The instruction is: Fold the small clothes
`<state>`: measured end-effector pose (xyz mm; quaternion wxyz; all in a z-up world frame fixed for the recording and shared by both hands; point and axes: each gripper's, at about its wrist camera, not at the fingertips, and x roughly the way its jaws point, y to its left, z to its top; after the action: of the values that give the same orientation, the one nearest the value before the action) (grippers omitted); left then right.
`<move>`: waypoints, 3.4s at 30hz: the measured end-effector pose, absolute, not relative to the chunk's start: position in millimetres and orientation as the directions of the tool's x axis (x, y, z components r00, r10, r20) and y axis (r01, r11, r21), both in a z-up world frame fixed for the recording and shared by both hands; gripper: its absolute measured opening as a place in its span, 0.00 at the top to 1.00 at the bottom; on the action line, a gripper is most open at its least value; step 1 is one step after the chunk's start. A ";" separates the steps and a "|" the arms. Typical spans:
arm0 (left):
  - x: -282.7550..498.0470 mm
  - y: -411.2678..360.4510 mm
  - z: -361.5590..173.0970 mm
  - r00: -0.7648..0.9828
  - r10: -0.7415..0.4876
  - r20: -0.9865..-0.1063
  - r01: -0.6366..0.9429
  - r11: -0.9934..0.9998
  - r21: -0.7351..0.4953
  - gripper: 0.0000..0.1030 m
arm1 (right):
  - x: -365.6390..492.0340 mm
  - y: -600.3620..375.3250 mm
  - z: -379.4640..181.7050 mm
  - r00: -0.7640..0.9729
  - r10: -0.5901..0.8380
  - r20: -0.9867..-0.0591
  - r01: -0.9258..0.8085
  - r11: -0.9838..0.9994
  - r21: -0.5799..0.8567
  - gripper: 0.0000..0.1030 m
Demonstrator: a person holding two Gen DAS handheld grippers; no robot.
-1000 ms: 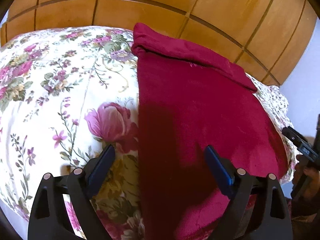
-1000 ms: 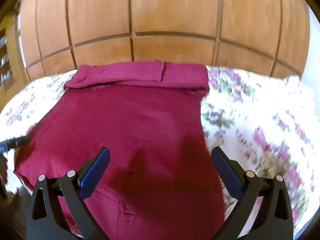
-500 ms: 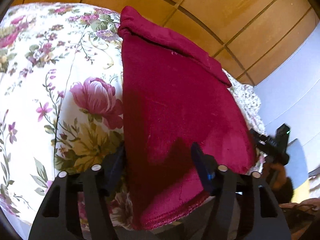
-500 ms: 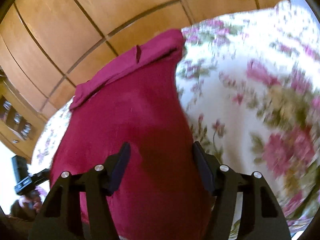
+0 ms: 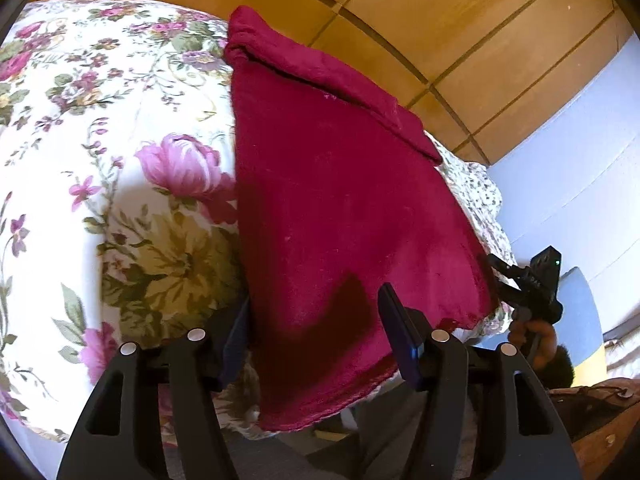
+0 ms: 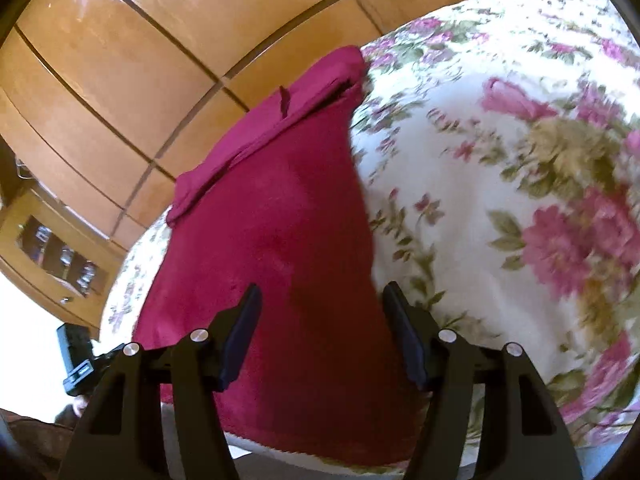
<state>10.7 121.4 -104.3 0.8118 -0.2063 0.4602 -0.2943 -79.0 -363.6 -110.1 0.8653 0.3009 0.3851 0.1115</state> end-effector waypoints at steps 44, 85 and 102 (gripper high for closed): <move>-66.0 185.2 -0.8 0.452 -0.838 -0.304 0.443 0.507 -0.739 0.95 | -162.6 -371.8 -70.3 0.628 0.778 0.006 -0.208 0.161 0.965 0.91; 242.8 121.6 -62.5 0.543 -0.561 -0.625 0.197 0.808 -0.555 0.36 | 157.8 -392.3 -69.1 0.690 0.463 -0.557 0.093 0.706 0.702 0.30; 266.0 99.3 -62.2 0.607 -0.377 -0.700 0.173 0.922 -0.347 0.95 | 179.4 -369.2 -90.3 0.656 0.179 -0.734 0.145 0.924 0.355 0.92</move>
<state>266.0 99.3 -62.2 0.8878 -0.1227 0.4155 -0.1551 179.4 -369.2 -90.3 0.8886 0.1951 0.4149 0.0096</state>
